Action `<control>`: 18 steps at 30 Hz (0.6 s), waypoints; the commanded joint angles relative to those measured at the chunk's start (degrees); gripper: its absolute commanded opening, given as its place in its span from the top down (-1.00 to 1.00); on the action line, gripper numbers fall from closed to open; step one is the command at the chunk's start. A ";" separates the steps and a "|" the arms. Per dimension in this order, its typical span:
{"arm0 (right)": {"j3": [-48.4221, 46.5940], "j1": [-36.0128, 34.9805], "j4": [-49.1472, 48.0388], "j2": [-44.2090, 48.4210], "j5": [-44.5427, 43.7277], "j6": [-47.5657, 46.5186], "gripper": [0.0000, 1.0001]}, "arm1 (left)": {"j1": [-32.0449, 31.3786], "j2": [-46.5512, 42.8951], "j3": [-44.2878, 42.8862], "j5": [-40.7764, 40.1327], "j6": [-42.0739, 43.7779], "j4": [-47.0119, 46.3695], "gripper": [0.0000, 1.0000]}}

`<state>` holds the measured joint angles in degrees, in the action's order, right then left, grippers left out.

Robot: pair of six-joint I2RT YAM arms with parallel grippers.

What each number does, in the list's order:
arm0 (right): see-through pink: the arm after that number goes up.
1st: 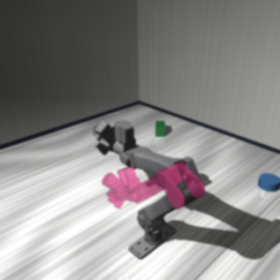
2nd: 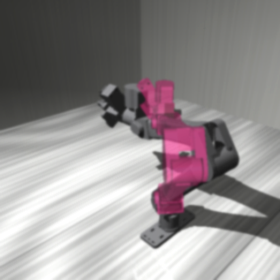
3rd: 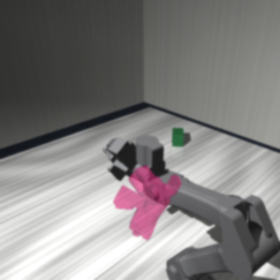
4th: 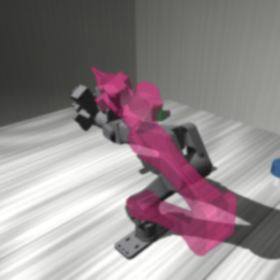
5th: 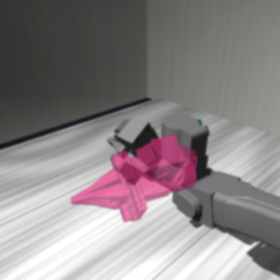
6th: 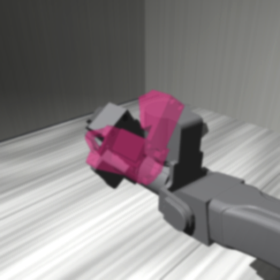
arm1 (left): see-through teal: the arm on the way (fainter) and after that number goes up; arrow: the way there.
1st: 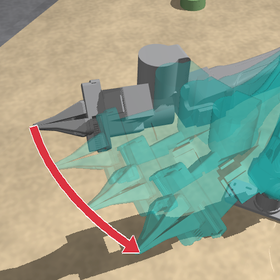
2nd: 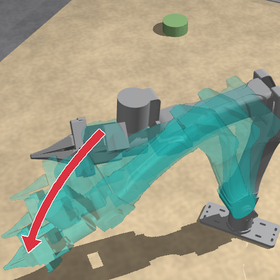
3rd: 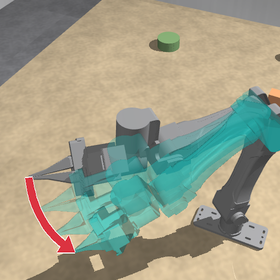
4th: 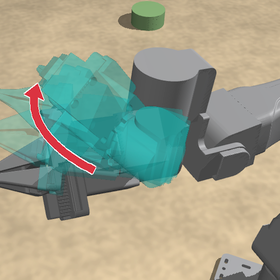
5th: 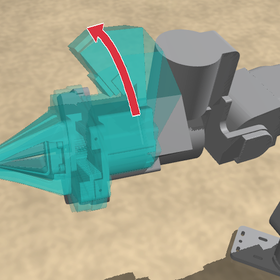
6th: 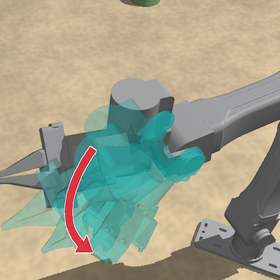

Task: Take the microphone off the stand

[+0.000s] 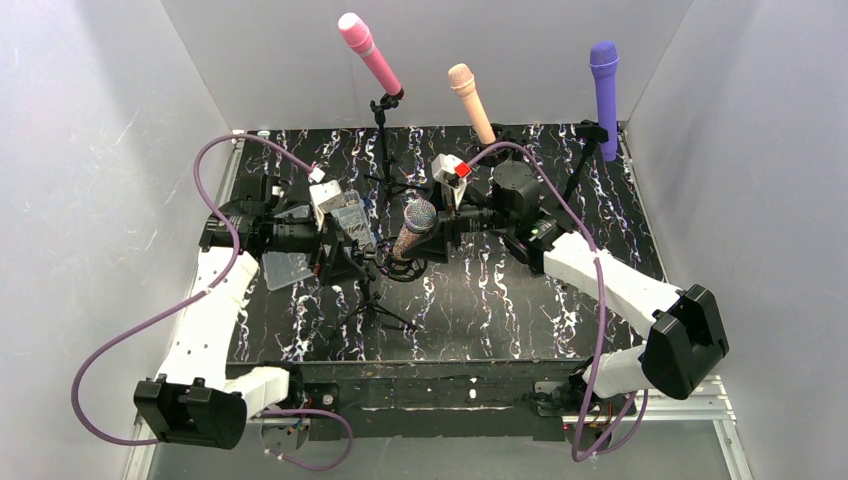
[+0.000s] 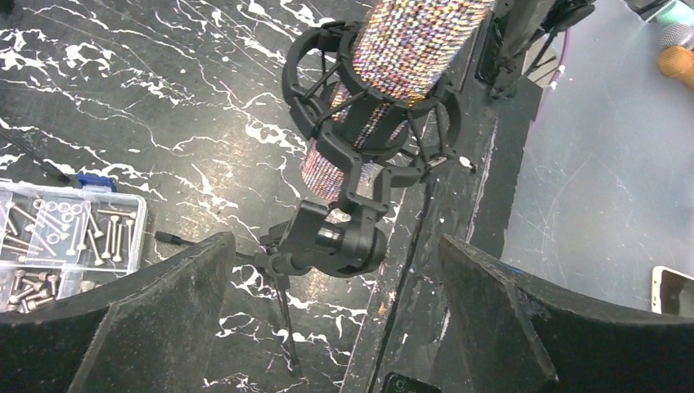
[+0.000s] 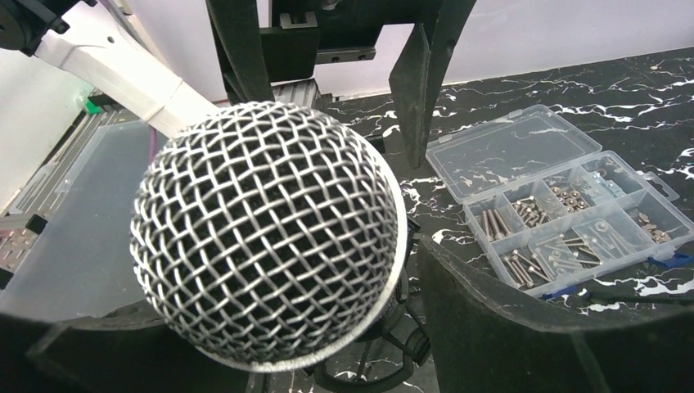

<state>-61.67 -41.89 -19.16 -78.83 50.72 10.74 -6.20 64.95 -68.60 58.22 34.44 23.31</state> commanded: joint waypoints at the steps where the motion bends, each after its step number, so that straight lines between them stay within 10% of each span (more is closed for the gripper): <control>1: -4.14 -1.06 1.88 -1.07 -0.53 -1.60 -0.45 | -0.04 0.92 -3.72 5.10 3.48 7.00 -0.85; 18: -4.60 -1.44 3.69 -2.29 -1.30 -3.05 -0.44 | -2.56 5.71 -5.50 5.68 7.55 7.35 -0.39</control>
<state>-64.07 -42.94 -14.92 -80.73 49.84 8.62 -8.03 70.00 -72.84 60.88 41.08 27.09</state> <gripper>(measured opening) 0.720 0.755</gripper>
